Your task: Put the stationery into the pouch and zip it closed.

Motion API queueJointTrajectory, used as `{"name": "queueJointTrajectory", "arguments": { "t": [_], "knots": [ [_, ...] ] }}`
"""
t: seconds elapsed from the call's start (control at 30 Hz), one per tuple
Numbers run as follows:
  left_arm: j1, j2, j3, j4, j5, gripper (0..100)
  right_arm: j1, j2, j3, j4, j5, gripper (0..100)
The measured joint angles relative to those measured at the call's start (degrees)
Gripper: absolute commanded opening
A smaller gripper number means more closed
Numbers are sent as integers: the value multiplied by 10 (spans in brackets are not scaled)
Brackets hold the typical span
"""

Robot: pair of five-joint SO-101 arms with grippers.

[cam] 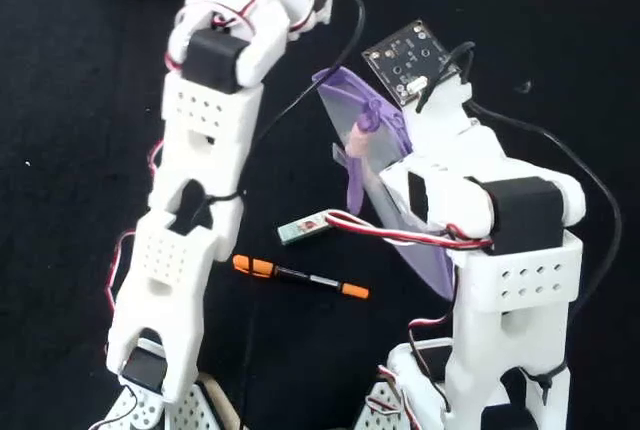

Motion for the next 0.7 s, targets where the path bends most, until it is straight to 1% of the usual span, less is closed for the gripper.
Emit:
{"name": "queueJointTrajectory", "arguments": {
  "t": [0.1, 0.23, 0.53, 0.7],
  "knots": [
    [0, -33, 0, 33, 0, 28, 0, 0, 0, 0, 0, 11],
    [24, -58, 0, 80, 0, 28, 0, 0, 0, 0, 0, 11],
    [27, -66, -1, 137, 0, 28, 0, 0, 0, 0, 0, 11],
    [30, -67, -1, 156, 1, 28, 0, 0, 0, -8, -3, 11]
  ]
}}
